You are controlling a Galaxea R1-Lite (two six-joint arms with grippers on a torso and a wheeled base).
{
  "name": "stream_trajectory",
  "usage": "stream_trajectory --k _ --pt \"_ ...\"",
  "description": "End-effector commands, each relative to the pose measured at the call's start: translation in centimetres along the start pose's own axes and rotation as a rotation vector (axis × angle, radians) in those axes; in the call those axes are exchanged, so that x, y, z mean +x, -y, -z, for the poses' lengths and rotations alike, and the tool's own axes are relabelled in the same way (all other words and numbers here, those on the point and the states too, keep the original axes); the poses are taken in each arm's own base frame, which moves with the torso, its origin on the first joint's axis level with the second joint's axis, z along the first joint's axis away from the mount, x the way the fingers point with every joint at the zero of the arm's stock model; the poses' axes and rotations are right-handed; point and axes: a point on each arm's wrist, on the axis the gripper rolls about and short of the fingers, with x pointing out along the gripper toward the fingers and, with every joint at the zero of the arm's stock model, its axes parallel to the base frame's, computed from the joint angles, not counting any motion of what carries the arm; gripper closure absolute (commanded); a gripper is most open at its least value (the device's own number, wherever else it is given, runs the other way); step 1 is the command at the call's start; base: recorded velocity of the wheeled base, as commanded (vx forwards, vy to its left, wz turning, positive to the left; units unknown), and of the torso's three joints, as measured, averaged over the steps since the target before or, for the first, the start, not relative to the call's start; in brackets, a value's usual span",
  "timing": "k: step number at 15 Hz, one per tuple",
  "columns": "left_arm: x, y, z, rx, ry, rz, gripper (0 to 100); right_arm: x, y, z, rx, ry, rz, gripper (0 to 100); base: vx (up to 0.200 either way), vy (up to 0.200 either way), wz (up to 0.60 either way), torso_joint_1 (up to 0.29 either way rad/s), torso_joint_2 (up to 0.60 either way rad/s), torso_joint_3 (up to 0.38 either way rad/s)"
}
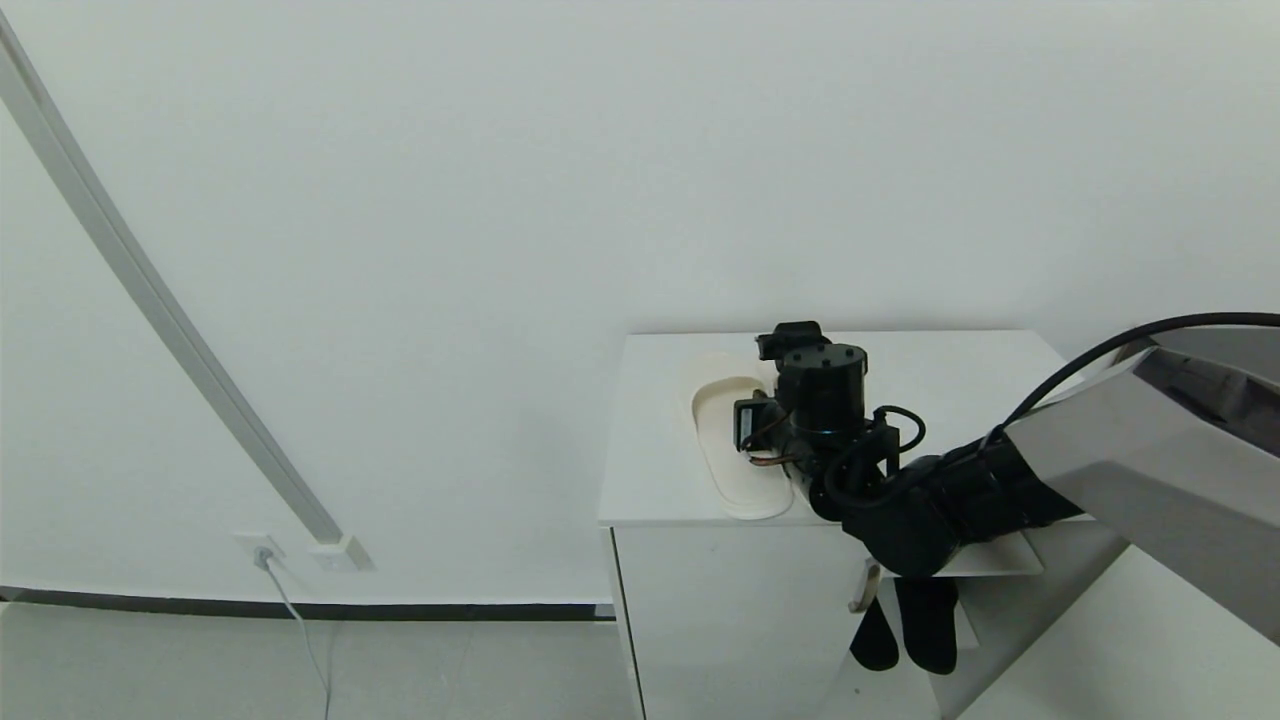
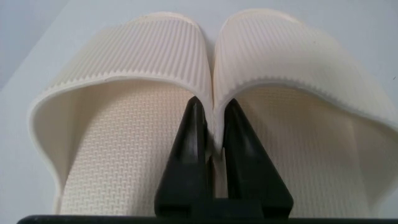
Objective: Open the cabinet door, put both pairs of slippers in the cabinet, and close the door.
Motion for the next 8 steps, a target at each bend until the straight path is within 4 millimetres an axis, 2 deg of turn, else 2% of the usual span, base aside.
stream_trajectory --k 1,3,5,8 --pt "0.0 0.0 0.0 0.0 -0.001 -0.002 100 -1.0 0.0 -1.0 0.012 0.022 -0.012 100 0.0 0.0 0.0 0.0 0.0 0.0" --pt "0.0 0.0 0.0 0.0 -0.001 -0.002 100 -4.5 0.4 -2.8 0.003 0.047 -0.133 100 0.0 0.0 0.0 0.0 0.0 0.0" --pt "0.0 0.0 0.0 0.0 -0.001 0.0 100 -8.7 1.6 -4.0 -0.015 0.035 -0.256 100 0.0 0.0 0.0 0.0 0.0 0.0" --pt "0.0 0.0 0.0 0.001 -0.001 0.001 100 -13.3 3.7 -4.6 -0.02 0.024 -0.284 100 0.0 0.0 0.0 0.0 0.0 0.0"
